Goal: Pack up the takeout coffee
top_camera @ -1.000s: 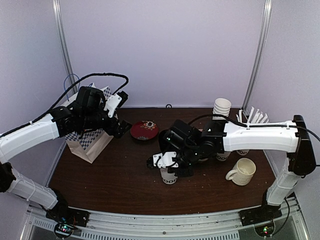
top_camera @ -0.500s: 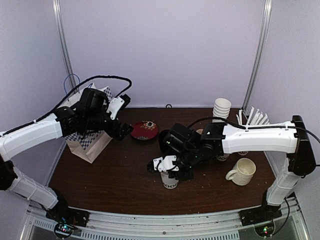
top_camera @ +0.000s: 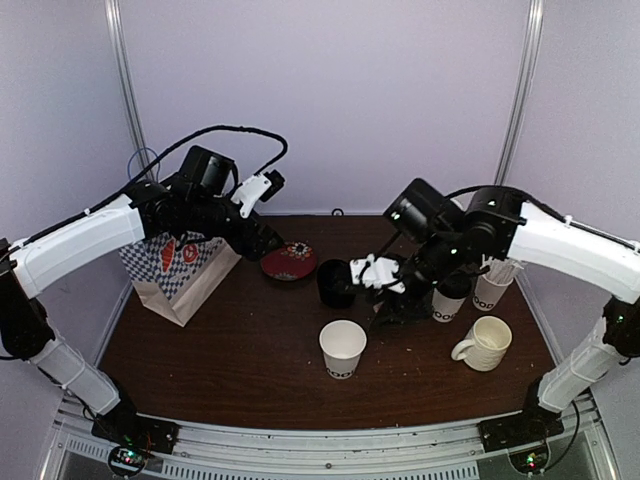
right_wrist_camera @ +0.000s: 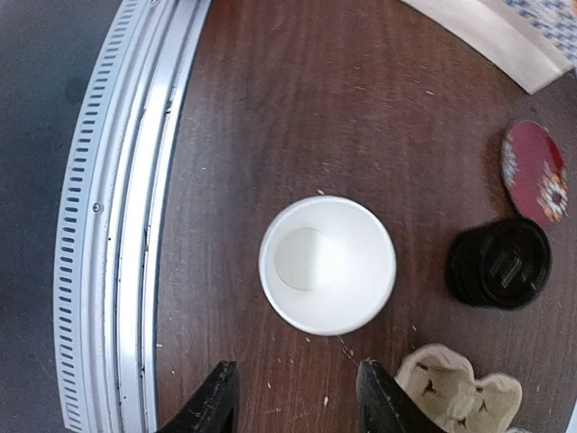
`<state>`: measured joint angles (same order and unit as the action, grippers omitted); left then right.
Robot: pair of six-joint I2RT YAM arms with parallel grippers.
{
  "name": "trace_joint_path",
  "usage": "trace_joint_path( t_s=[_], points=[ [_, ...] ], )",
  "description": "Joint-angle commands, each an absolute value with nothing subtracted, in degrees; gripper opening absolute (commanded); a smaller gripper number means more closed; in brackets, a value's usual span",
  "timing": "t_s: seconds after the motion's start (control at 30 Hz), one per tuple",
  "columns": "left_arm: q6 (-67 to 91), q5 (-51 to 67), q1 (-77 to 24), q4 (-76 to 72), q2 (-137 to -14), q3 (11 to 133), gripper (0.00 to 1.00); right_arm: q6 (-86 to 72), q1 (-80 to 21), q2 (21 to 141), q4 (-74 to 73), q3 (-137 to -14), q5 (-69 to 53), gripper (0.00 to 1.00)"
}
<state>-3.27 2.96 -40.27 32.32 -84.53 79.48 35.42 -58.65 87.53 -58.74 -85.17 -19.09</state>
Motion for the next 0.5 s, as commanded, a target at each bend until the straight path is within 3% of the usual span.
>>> trace_joint_path(
  t_s=[0.0, 0.23, 0.47],
  points=[
    [-9.4, 3.5, -43.9, 36.9, -89.2, 85.6, 0.84, 31.6, -47.3, 79.6, -59.2, -80.6, -23.5, 0.48],
    [-4.4, -6.6, -46.7, 51.7, -105.8, 106.0, 0.61, 27.1, -35.1, 72.8, -42.9, -64.9, -24.4, 0.46],
    [6.7, -4.7, -46.7, 52.8, -116.8, 114.8, 0.59, 27.0, -33.1, 73.2, -38.6, -61.3, -23.7, 0.45]
  ],
)
